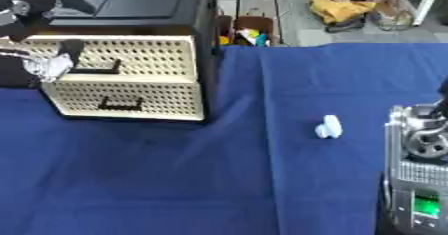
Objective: Pick up objects from table and place into drawer.
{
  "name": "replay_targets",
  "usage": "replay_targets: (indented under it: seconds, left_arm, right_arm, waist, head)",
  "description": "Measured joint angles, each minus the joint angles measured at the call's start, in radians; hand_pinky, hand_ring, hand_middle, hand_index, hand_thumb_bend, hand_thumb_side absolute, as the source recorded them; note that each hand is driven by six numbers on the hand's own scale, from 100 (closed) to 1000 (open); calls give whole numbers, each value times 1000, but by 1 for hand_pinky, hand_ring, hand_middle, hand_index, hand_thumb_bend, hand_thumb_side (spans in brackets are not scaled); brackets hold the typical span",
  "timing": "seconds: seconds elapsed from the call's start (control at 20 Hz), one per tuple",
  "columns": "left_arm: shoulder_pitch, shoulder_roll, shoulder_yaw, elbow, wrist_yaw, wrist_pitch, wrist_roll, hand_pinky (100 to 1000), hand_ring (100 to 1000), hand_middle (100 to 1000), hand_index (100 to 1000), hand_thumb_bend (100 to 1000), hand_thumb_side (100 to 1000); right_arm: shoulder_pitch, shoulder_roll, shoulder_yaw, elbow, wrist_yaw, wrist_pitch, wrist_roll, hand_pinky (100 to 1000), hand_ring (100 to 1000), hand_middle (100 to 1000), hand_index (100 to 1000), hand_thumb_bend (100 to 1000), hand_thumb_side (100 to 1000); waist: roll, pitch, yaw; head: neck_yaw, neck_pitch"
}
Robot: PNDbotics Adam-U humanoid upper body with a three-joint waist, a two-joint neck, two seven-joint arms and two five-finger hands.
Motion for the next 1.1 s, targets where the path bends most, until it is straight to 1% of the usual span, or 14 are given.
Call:
replay_targets:
  seconds: [0.05, 0.1, 0.2, 0.3, 0.35, 0.55, 0.65, 0.75, 0.85, 1.0, 1.1]
  left_arm:
    - [3, 9, -7, 0, 4, 2, -19, 100, 100, 168, 903, 131, 779]
    - [8, 17, -14, 0, 8, 2, -40, 100, 100, 180, 913, 138, 781]
    - [15, 28, -24, 0, 13, 1, -86, 100, 100, 195, 927, 106, 753]
    - [21, 34, -28, 0, 12, 1, -128, 100, 100, 199, 939, 100, 711]
    - [25, 34, -30, 0, 12, 1, -146, 100, 100, 201, 943, 100, 704]
    - [44, 36, -32, 0, -1, 9, -195, 100, 100, 192, 909, 100, 729]
    - [55, 42, -36, 0, -11, 19, -209, 100, 100, 190, 908, 100, 729]
    - [67, 42, -40, 0, -23, 37, -218, 100, 100, 189, 943, 100, 730]
    - [81, 43, -45, 0, -31, 66, -219, 100, 100, 188, 956, 105, 738]
    - [98, 45, -52, 0, -39, 120, -216, 100, 100, 183, 940, 100, 745]
    - [105, 47, -55, 0, -45, 158, -207, 100, 100, 180, 923, 100, 732]
  right_arm:
    - [2, 0, 2, 0, -1, 0, 0, 683, 714, 595, 748, 100, 1000]
    - [3, 0, 3, 0, -1, 0, 1, 683, 714, 595, 748, 100, 1000]
    - [5, 0, 4, 0, -2, -1, 2, 684, 714, 595, 747, 100, 1000]
    - [7, 0, 4, 0, -4, -2, 3, 684, 715, 595, 746, 100, 1000]
    - [7, 0, 4, 0, -4, -3, 3, 684, 715, 595, 746, 100, 1000]
    - [7, 0, 4, 0, -7, -3, 4, 684, 716, 594, 743, 100, 1000]
    - [7, 0, 4, 0, -7, -3, 4, 684, 717, 594, 741, 100, 1000]
    - [7, 0, 4, 0, -7, -3, 4, 685, 717, 594, 740, 100, 1000]
    - [7, 0, 4, 0, -7, -3, 4, 685, 717, 594, 739, 100, 1000]
    - [7, 0, 4, 0, -7, -3, 4, 685, 718, 593, 736, 100, 1000]
    - [7, 0, 4, 0, -8, -3, 4, 685, 718, 591, 735, 100, 1000]
  waist:
    - [0, -1, -2]
    - [1, -1, -4]
    - [3, -1, -5]
    - [3, -1, -5]
    - [3, -1, -5]
    - [3, -1, -6]
    - [3, -1, -6]
    - [3, -1, -6]
    - [3, -1, -6]
    - [3, -1, -7]
    - [3, -1, -10]
  head:
    - [0, 0]
    - [1, 0]
    - [2, -4]
    - [2, -8]
    - [3, -8]
    - [5, -9]
    - [5, -9]
    - [5, -9]
    - [5, -11]
    - [5, -16]
    - [5, -16]
